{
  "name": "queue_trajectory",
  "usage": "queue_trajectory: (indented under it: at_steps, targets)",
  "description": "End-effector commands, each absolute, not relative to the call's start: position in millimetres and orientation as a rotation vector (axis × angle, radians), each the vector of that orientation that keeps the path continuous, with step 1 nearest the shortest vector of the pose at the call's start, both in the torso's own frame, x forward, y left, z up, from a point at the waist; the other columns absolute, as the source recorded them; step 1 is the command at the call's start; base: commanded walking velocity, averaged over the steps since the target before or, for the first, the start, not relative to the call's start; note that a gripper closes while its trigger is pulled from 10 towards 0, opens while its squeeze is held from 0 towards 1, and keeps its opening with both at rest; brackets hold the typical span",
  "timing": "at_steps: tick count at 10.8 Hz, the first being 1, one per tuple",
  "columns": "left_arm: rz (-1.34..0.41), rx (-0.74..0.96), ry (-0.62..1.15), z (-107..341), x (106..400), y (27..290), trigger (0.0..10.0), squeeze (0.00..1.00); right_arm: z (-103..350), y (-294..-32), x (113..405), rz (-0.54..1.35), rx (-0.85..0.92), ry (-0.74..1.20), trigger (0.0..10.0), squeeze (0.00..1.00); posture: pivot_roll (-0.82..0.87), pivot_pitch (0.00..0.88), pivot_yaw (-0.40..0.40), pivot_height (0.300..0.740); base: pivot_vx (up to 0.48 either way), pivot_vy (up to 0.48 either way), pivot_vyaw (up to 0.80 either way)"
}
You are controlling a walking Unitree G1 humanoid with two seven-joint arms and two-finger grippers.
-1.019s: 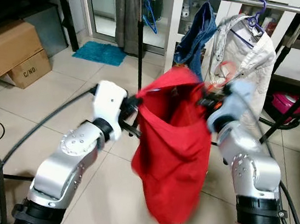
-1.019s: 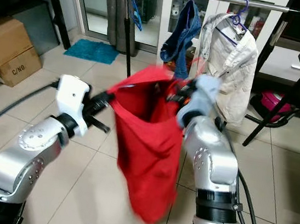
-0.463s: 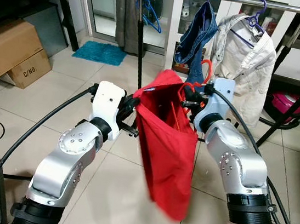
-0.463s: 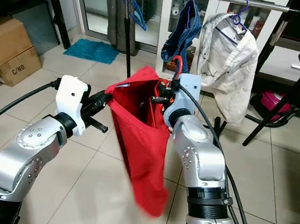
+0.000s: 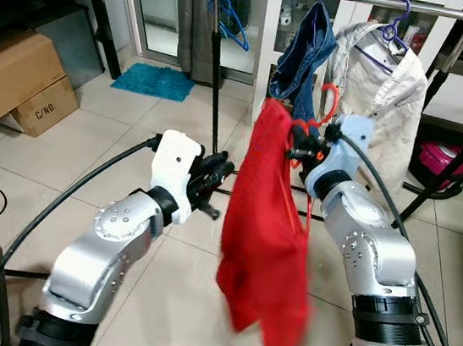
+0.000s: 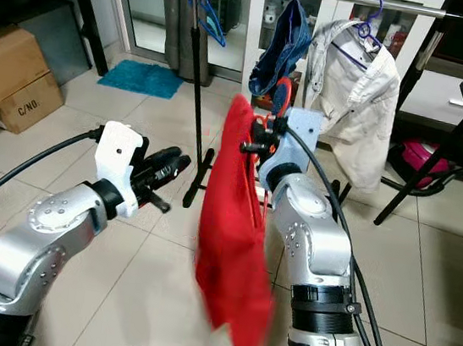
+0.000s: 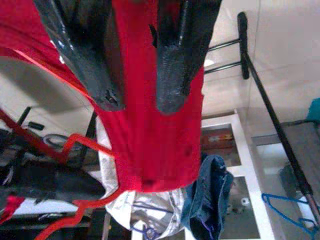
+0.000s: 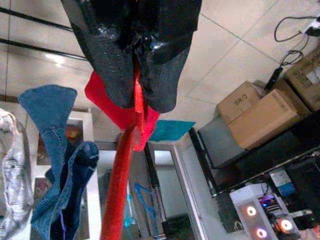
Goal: Hang hanger
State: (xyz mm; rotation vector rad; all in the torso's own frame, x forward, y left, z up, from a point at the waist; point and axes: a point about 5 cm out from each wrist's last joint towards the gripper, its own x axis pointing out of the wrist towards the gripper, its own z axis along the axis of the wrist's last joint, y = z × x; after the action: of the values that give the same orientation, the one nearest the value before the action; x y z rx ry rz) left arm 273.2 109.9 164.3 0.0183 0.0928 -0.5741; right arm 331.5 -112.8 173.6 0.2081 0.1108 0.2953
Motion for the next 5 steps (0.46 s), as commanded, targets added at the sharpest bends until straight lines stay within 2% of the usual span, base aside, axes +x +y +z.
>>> queue_trajectory:
  at_steps: [1,5]
  targets:
    - [-0.557,0.046,0.090,165.9,273.9,118.6,10.0,1.00,188.4,-111.6,334.1,0.313,0.215,0.042,10.0,0.00,-0.06,0.000,0.078,0.740,0.000,0.000,0.00]
    - [-0.549,0.170,0.089,170.2,274.8,155.3,10.0,1.00,197.0,-105.1,329.8,0.446,0.209,0.004,10.0,0.00,-0.06,0.000,0.080,0.740,0.000,0.000,0.00]
